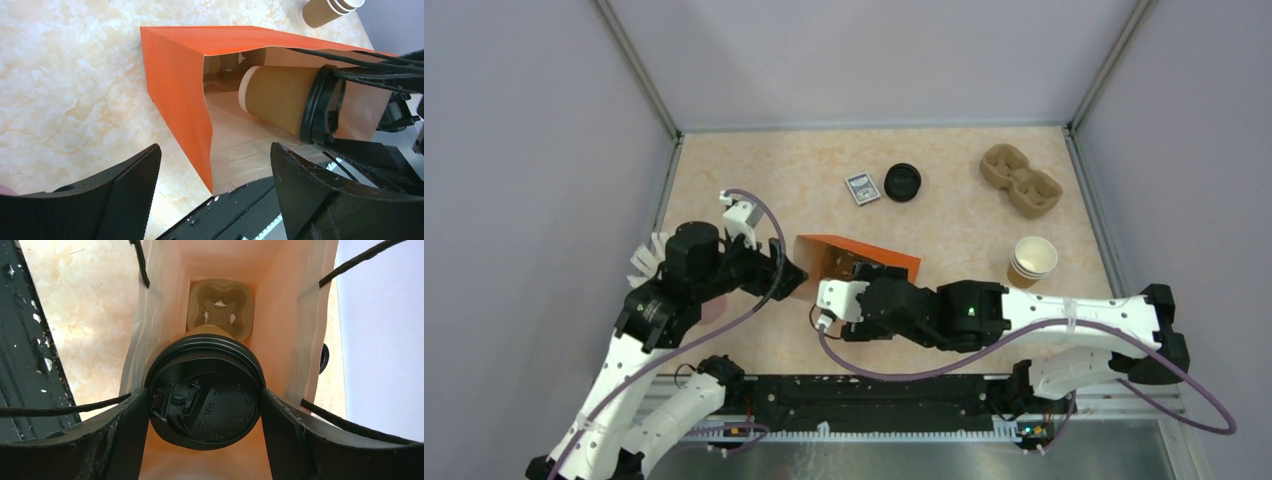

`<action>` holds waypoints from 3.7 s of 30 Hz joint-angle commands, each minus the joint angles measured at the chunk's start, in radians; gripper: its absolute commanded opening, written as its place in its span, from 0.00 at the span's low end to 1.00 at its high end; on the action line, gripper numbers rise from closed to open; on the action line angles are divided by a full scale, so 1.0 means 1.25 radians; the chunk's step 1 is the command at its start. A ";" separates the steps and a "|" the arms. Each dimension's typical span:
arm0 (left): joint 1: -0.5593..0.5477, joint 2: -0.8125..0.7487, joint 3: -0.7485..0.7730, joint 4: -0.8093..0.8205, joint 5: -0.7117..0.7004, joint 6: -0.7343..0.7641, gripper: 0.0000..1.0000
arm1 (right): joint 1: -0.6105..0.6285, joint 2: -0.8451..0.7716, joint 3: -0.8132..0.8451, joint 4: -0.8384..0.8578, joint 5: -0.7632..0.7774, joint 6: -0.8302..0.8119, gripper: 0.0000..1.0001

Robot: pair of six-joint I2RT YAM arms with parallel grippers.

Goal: Pack the takeout coffee

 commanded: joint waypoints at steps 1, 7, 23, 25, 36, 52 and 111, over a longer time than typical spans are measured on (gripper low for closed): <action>0.001 -0.013 0.038 -0.038 -0.001 0.032 0.83 | 0.017 -0.021 -0.009 0.001 0.047 0.030 0.54; 0.000 0.010 0.034 -0.039 0.022 0.026 0.73 | 0.017 -0.021 -0.024 0.004 0.069 0.027 0.54; -0.001 0.023 -0.057 0.302 0.097 -0.038 0.03 | -0.041 0.008 0.014 0.163 0.080 -0.090 0.54; 0.000 0.028 -0.048 0.297 0.093 -0.026 0.01 | -0.062 0.017 0.020 0.199 0.064 -0.112 0.54; -0.001 -0.058 -0.111 0.268 0.085 -0.001 0.03 | -0.135 0.035 -0.007 0.189 -0.026 -0.123 0.53; -0.001 -0.091 -0.121 0.139 0.071 -0.048 0.61 | -0.124 0.048 -0.045 0.200 -0.024 -0.089 0.51; -0.001 -0.094 -0.235 0.249 0.158 -0.080 0.03 | -0.185 0.024 -0.232 0.272 0.009 -0.288 0.51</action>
